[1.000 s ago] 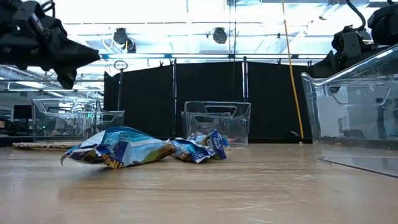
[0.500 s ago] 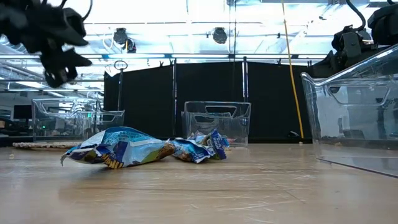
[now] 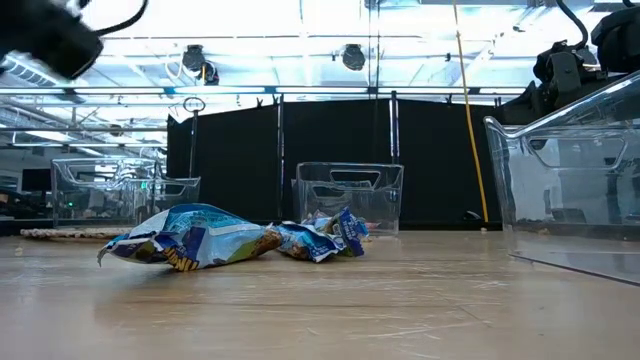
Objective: Pick and place Granola Bars by type
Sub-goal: Put the yellow granola bar into the top left transparent bin
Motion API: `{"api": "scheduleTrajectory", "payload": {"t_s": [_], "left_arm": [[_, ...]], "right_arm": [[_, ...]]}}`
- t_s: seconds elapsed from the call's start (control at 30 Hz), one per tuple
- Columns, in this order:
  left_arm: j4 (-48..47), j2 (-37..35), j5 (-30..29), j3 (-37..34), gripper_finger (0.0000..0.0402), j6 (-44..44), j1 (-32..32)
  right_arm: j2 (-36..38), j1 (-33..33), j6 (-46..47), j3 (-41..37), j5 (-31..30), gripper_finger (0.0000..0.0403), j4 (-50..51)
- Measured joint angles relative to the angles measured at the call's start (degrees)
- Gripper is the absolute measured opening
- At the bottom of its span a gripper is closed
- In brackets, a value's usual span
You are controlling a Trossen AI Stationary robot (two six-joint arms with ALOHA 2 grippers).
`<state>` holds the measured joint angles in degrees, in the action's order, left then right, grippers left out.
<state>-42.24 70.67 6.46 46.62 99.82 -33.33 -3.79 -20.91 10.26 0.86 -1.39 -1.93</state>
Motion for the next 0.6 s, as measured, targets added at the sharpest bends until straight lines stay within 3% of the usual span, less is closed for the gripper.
{"api": "scheduleTrajectory", "payload": {"t_s": [0.23, 0.4, 0.6], "left_arm": [[-0.3, 4.2, 8.9, -0.4, 0.0090, 21.8, -9.7], [-4.3, 4.2, 8.3, -0.4, 0.0090, 36.7, -15.1], [-14.4, 7.0, 7.7, -0.5, 0.0090, 39.8, -16.1]], "right_arm": [[0.0, 0.0, 0.0, 0.0, 0.0, 0.0000, 0.0], [0.0, 0.0, 0.0, 0.0, 0.0, 0.0000, 0.0], [0.0, 0.0, 0.0, 0.0, 0.0, 0.0000, 0.0]]}}
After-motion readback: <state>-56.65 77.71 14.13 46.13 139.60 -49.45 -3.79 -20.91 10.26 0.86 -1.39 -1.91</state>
